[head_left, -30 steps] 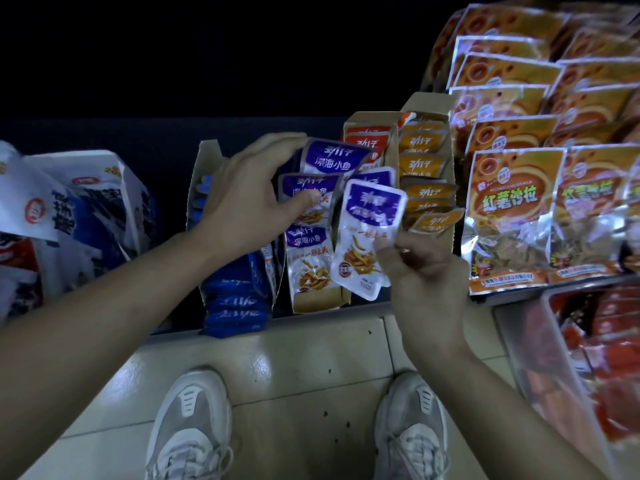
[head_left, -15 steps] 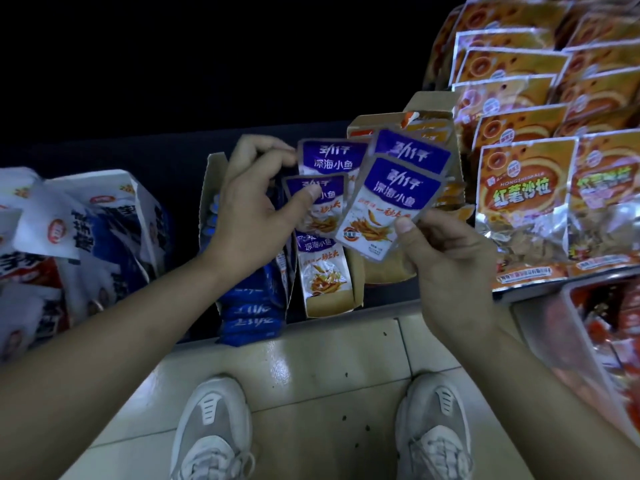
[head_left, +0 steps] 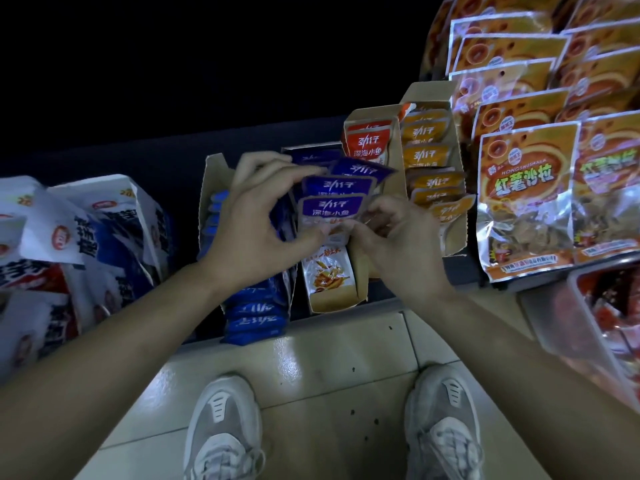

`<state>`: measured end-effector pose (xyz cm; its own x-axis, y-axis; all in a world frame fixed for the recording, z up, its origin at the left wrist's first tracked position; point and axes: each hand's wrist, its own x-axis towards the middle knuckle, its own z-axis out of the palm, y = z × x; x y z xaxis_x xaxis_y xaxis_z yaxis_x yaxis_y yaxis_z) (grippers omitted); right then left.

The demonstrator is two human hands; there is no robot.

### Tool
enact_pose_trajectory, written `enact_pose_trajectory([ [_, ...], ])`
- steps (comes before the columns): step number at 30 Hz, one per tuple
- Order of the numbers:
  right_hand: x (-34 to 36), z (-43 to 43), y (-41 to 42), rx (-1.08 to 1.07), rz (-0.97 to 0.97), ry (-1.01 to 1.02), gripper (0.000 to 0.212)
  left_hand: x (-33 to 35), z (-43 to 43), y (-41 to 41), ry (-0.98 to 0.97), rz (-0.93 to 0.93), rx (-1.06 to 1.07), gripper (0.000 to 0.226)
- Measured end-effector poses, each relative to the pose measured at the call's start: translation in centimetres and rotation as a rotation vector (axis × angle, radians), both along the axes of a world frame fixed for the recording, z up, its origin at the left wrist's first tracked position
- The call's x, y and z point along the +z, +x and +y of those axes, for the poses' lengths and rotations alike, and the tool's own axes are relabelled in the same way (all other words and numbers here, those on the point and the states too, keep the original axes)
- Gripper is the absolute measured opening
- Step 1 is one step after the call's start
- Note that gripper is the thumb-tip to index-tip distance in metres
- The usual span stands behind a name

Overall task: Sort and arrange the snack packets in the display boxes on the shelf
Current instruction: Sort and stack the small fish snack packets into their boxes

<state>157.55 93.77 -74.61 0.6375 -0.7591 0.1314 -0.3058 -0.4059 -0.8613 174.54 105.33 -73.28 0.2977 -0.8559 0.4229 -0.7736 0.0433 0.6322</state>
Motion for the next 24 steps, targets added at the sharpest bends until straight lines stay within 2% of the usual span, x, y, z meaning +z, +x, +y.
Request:
enact_pose_trajectory([
  [3, 0.4, 0.2, 0.0, -0.020, -0.038, 0.023, 0.036, 0.0, -0.5, -0.2, -0.006, -0.054, 0.047, 0.063],
  [9, 1.0, -0.8, 0.2, 0.019, -0.106, 0.057, 0.083, 0.3, -0.3, -0.3, 0.020, 0.064, 0.102, 0.066],
  [10, 1.0, -1.0, 0.3, 0.040, -0.098, 0.064, 0.085, 0.3, -0.1, -0.2, 0.023, 0.069, 0.096, 0.065],
  [14, 0.7, -1.6, 0.4, 0.170, -0.017, -0.057, 0.065, 0.3, 0.7, 0.4, 0.024, 0.103, 0.063, 0.066],
  [16, 0.7, -1.6, 0.6, 0.241, 0.018, -0.036, 0.073, 0.3, 1.1, 0.6, 0.021, 0.129, 0.049, 0.067],
  [18, 0.7, -1.4, 0.8, 0.291, 0.057, -0.037, 0.085, 0.3, 1.3, 0.5, -0.006, 0.087, 0.049, 0.066],
  [20, 0.8, -1.1, 1.0, 0.286, 0.099, -0.079, 0.087, 0.3, 1.3, 0.3, -0.042, 0.035, 0.048, 0.064],
  [24, 0.8, -1.1, 1.1, 0.256, 0.102, -0.049, 0.067, 0.2, 1.2, -0.3, -0.071, -0.058, 0.059, 0.048],
])
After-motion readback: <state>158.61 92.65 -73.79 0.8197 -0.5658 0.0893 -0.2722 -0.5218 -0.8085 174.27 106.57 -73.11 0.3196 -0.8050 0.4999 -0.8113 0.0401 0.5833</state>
